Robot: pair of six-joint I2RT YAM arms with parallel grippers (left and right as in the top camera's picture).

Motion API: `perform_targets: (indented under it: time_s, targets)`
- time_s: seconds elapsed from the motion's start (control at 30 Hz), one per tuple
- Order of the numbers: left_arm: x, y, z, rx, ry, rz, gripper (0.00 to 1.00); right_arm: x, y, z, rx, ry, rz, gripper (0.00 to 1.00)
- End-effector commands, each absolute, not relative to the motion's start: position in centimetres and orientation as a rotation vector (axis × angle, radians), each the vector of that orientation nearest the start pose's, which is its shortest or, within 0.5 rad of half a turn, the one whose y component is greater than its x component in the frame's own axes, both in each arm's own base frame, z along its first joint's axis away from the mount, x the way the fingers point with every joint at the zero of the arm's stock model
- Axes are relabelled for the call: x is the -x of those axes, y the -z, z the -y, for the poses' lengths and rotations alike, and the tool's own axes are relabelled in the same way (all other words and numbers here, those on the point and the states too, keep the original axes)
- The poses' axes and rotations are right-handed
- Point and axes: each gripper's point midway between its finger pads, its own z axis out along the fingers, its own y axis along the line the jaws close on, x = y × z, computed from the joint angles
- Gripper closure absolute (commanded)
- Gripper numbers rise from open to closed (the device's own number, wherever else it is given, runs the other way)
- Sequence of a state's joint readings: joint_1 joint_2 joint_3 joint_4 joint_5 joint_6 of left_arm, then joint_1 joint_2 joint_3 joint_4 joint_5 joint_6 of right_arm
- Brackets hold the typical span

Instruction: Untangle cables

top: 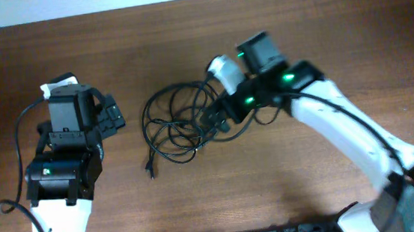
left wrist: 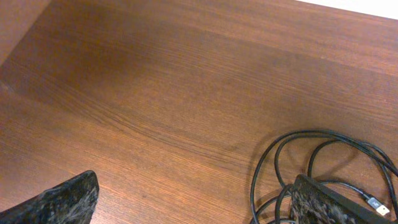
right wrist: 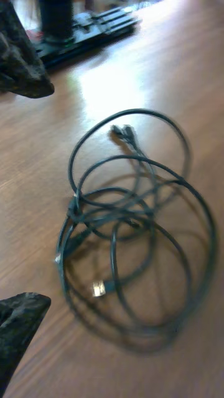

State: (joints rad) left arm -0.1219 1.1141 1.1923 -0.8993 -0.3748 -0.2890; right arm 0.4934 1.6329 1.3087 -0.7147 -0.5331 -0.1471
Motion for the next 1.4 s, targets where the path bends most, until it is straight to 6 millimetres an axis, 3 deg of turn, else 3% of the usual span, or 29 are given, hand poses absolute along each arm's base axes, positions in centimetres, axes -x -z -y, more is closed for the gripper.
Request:
perform_targets:
  time_s: [0.0, 0.1, 0.17, 0.33, 0.37, 0.4, 0.43, 0.5, 0.57, 0.67, 0.77, 0.83, 0.87, 0.93, 0.97, 1.07, 1.13, 1.27, 1.3, 1.37]
  targets:
    - [-30.5, -26.2, -2.9, 0.392, -0.246, -2.290, 0.01, -32.2, -11.7, -30.2, 1.252, -0.708, -2.290, 0.01]
    - [-30.5, -26.2, -2.9, 0.392, -0.247, -2.291, 0.01, -32.8, -7.7, -31.5, 1.288, -0.711, -2.311, 0.01]
    - [-30.5, -26.2, -2.9, 0.392, -0.246, -2.291, 0.01, -32.3, -5.9, -32.0, 1.384, -0.709, -2.286, 0.01]
    - [-30.5, -26.2, -2.9, 0.392, -0.247, -2.291, 0.01, -30.6, -3.9, -33.3, 1.471, -0.719, -2.289, 0.04]
    - [-30.5, -26.2, -2.9, 0.392, -0.246, -2.291, 0.01, -30.5, -3.9, -33.5, 1.476, -0.720, -2.282, 0.19]
    - [-30.5, -26.2, -2.9, 0.392, -0.247, -2.291, 0.01, -30.4, -4.0, -33.8, 1.481, -0.721, -2.271, 0.51]
    - [-30.5, -26.2, -2.9, 0.392, -0.247, -2.291, 0.01, -30.6, -3.9, -33.7, 1.478, -0.697, -2.274, 0.96]
    - [-30.5, -26.2, -2.9, 0.392, -0.247, -2.291, 0.01, -31.0, -3.6, -33.1, 1.411, -0.661, -2.341, 0.96]
    - [-30.5, -26.2, -2.9, 0.392, -0.247, -2.291, 0.01, -32.3, -4.6, -32.0, 1.305, -0.599, -2.387, 0.96]
    - [-30.5, -26.2, -2.9, 0.392, -0.247, -2.291, 0.01, -34.1, -11.9, -30.1, 1.205, -0.576, -2.323, 0.96]
    - [-30.5, -26.2, -2.9, 0.392, -0.247, -2.291, 0.01, -35.1, -26.0, -27.2, 1.074, -0.543, -2.131, 0.96]
    - [-30.5, -26.2, -2.9, 0.392, -0.247, -2.291, 0.01, -34.3, -35.5, -25.2, 0.995, -0.513, -1.933, 0.96]
    - [-30.5, -26.2, -2.9, 0.392, -0.246, -2.291, 0.01, -33.5, -39.2, -24.5, 0.966, -0.500, -1.842, 0.96]
    - [-30.5, -26.2, -2.9, 0.392, -0.246, -2.291, 0.01, -30.4, -48.2, -22.6, 0.901, -0.469, -1.592, 0.96]
    - [-30.5, -26.2, -2.9, 0.392, -0.247, -2.291, 0.01, -29.0, -51.1, -21.9, 0.876, -0.457, -1.495, 0.96]
    - [-30.5, -26.2, -2.9, 0.392, -0.247, -2.291, 0.01, -26.4, -57.4, -19.1, 0.769, -0.360, -1.295, 0.96]
    - [-30.5, -26.2, -2.9, 0.392, -0.247, -2.291, 0.01, -26.4, -58.6, -17.7, 0.698, -0.298, -1.274, 0.96]
    - [-30.5, -26.2, -2.9, 0.392, -0.247, -2.291, 0.01, -29.2, -60.2, -12.3, 0.444, 0.004, -1.309, 0.96]
    - [-30.5, -26.2, -2.9, 0.392, -0.247, -2.291, 0.01, -29.2, -61.4, -10.9, 0.362, 0.047, -1.285, 0.96]
    - [-30.5, -26.2, -2.9, 0.392, -0.247, -2.291, 0.01, -28.5, -63.6, -10.3, 0.308, 0.041, -1.202, 0.96]
